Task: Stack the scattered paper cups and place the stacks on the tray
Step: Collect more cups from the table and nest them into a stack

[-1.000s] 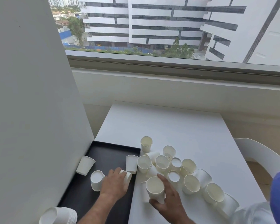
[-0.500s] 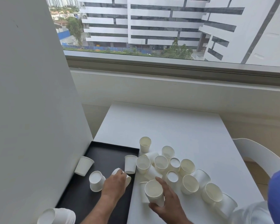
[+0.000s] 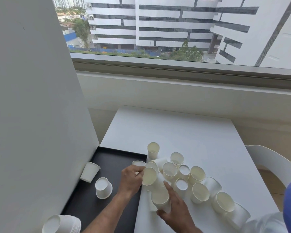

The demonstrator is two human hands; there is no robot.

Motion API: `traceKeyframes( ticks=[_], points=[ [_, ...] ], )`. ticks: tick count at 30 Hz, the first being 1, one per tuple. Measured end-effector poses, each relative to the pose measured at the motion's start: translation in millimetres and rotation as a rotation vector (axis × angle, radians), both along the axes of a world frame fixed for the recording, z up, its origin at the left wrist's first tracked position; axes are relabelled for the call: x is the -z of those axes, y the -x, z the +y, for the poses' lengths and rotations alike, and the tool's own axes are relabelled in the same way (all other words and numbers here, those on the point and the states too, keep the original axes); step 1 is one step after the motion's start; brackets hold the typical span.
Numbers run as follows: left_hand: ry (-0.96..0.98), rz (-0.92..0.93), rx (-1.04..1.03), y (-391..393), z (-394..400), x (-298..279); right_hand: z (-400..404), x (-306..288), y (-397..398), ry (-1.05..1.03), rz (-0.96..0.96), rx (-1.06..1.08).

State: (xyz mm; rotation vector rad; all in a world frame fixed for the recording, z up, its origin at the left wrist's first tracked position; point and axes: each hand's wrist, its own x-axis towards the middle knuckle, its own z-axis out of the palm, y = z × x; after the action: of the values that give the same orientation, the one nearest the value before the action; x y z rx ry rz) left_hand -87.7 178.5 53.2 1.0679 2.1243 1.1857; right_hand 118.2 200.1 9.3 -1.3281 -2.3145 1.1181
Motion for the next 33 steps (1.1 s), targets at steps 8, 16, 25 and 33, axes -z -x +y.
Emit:
traceKeyframes(
  ticks=[8, 16, 25, 33],
  points=[
    [0.164, 0.196, 0.334, -32.0, 3.8, 14.7, 8.1, -10.5, 6.4, -0.018, 0.069, -0.019],
    [0.305, 0.361, 0.243, 9.2, 25.9, 22.4, 12.8, -4.6, 1.0, -0.014, 0.041, 0.017],
    [0.728, 0.606, 0.502, 44.5, 57.7, 42.5, 21.9, 5.7, -10.8, 0.024, 0.000, 0.051],
    [0.571, 0.731, 0.346, 37.9, 51.9, 48.5, 24.4, 7.0, -13.5, 0.033, -0.011, 0.053]
  ],
)
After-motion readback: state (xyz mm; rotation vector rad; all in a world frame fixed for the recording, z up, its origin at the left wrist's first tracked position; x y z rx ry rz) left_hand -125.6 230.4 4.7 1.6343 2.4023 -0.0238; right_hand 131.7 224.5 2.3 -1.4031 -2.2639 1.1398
